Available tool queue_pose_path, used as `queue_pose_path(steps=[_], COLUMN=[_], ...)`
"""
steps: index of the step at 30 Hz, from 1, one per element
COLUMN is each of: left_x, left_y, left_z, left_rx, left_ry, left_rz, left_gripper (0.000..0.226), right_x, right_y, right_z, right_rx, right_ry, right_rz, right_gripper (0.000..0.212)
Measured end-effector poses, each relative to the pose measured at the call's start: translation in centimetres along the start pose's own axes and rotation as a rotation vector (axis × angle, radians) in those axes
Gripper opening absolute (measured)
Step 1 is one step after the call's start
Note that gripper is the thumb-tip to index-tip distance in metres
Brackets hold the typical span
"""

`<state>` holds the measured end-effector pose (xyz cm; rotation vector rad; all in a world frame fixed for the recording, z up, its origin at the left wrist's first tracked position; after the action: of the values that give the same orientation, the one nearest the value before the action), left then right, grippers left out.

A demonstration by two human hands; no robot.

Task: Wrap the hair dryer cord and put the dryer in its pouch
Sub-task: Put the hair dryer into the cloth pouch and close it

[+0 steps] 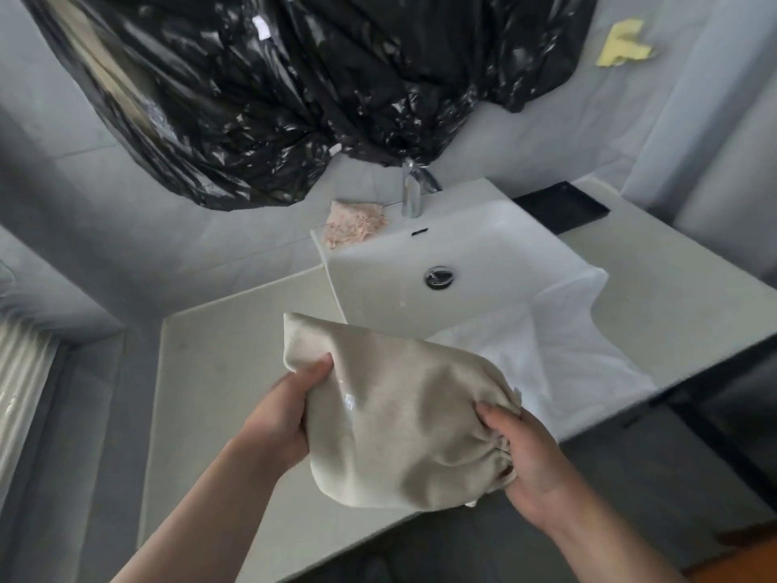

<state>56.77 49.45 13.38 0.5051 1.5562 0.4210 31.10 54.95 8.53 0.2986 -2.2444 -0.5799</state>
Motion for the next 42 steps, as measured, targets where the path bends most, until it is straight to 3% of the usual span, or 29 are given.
queue_pose_path(steps=[5, 9, 12, 14, 16, 21, 27, 36, 42], left_x=[0.0, 0.5, 0.7, 0.5, 0.2, -1.1, -2.5, -5.3, -6.2], left_y=[1.7, 2.1, 1.5, 0.9, 0.2, -4.0, -11.1, -17.4, -19.9], left_z=[-6.9, -11.1, -13.1, -14.5, -15.9, -19.4, -24.7, -30.6, -31.7], left_rx=[0.044, 0.026, -0.007, -0.01, 0.005, 0.023, 0.072, 0.158, 0.107], left_ry=[-0.008, -0.01, 0.014, 0.011, 0.001, 0.001, 0.085, 0.12, 0.109], left_rz=[-0.012, -0.004, 0.001, 0.011, 0.029, 0.054, 0.106, 0.206, 0.246], left_gripper=[0.032, 0.033, 0.05, 0.037, 0.02, 0.025, 0.023, 0.026, 0.028], right_x=[3.5, 5.8, 6.9, 7.6, 8.5, 11.9, 18.0, 24.9, 26.7], right_y=[3.4, 5.1, 5.3, 5.0, 4.3, 1.0, -4.5, -9.8, -12.8], right_z=[4.5, 7.5, 9.5, 10.5, 11.6, 13.1, 15.7, 18.2, 18.1], right_rx=[-0.021, -0.036, -0.056, -0.076, -0.106, -0.138, -0.199, -0.322, -0.327], right_ry=[-0.071, -0.081, -0.08, -0.057, -0.064, -0.063, 0.059, 0.039, -0.006], right_rz=[0.057, 0.095, 0.107, 0.105, 0.108, 0.106, 0.088, 0.048, 0.024], right_gripper=[0.037, 0.037, 0.039, 0.036, 0.031, 0.03, 0.046, 0.044, 0.032])
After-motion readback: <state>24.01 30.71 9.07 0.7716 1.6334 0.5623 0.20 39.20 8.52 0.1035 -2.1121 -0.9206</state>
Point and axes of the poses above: each hand's wrist, its own y-axis away from the middle knuckle, its own z-axis out of the back of the hand, x = y × z, the point moved 3 cm from there along -y, towards the middle knuckle, and after that the axes turned 13 degrees about -y, right-handed, at the moved point
